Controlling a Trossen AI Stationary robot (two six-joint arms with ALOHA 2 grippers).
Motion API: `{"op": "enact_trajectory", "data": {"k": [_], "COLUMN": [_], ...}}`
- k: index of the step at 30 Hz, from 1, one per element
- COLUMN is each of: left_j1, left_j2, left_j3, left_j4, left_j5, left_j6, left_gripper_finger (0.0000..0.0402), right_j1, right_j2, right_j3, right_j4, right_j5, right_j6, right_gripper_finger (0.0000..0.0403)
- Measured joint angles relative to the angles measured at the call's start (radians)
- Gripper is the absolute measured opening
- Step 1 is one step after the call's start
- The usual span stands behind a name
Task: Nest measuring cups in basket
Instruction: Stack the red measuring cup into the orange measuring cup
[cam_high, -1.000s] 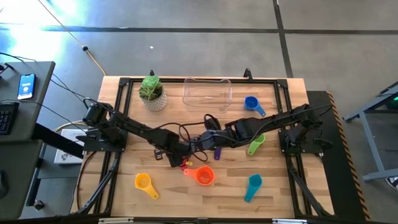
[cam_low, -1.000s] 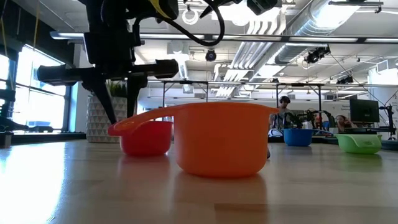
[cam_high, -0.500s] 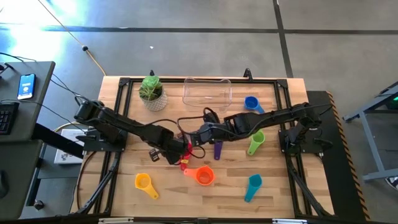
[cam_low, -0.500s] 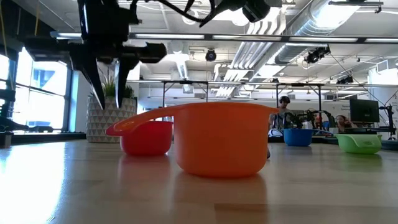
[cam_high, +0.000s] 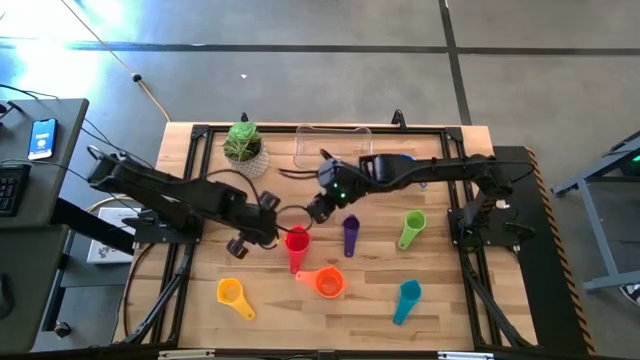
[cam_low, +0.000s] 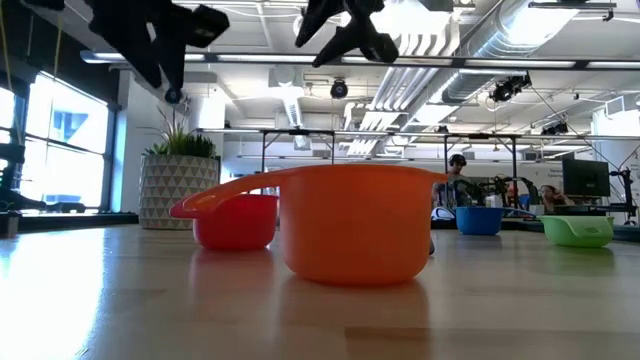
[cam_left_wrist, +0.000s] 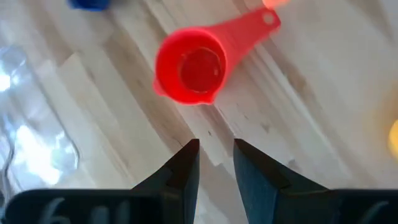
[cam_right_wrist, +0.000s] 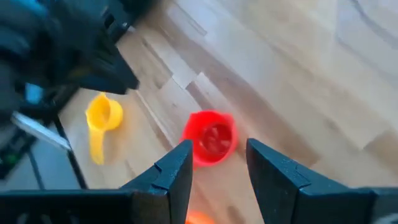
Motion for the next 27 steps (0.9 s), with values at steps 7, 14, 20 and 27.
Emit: {"op": "enact_trajectory", "data": {"k": [7,14,20,27], "left_j1": [0.0,0.0,0.0,0.0], "left_j2": [-0.097,-0.15,-0.173,-0.198], "left_j3": [0.0,0.0,0.0,-0.001], "left_j4": [0.0,0.008,0.023,0.023], "left_j5": [-0.003,-0.003,-0.003,-0.003], "left_j6": [-0.325,-0.61,-0.763,-0.85], "left_gripper_finger": [0.009,0.009,0.009,0.009], "right_j1": [-0.066,-0.097,-0.097,-0.084], "right_j2": [0.0,0.0,0.001,0.062], "right_j3": [0.0,0.0,0.0,0.002], "right_j4": [0.096,0.317,0.463,0.487], "right_j5": [-0.005,-0.006,-0.007,-0.086], "right_j6": [-0.302,-0.562,-0.719,-0.789], "right_gripper_finger": [0.0142,0.0142,0.0142,0.0142]}}
